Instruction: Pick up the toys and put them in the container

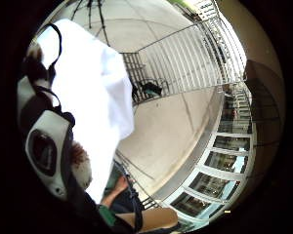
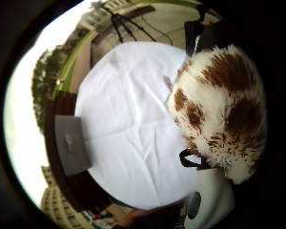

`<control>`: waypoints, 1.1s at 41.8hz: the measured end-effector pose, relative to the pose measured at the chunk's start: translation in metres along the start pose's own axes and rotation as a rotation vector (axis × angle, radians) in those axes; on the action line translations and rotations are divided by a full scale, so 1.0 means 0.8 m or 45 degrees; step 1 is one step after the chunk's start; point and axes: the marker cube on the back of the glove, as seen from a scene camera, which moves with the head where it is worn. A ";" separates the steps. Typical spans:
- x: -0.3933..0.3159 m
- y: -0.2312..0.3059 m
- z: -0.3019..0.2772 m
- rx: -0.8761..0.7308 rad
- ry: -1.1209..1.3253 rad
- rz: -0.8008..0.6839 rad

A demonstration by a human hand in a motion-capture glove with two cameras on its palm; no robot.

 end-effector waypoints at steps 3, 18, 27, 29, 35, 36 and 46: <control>-0.007 0.014 -0.046 0.038 -0.003 -0.058; -0.094 0.060 -0.228 0.082 -0.033 -0.198; -0.183 0.063 -0.275 0.236 -0.066 -0.171; -0.206 0.065 -0.283 0.244 -0.067 -0.185; -0.273 0.076 -0.300 0.268 -0.060 -0.232; -0.282 0.080 -0.303 0.273 -0.057 -0.240; -0.403 0.127 -0.331 0.285 -0.085 -0.373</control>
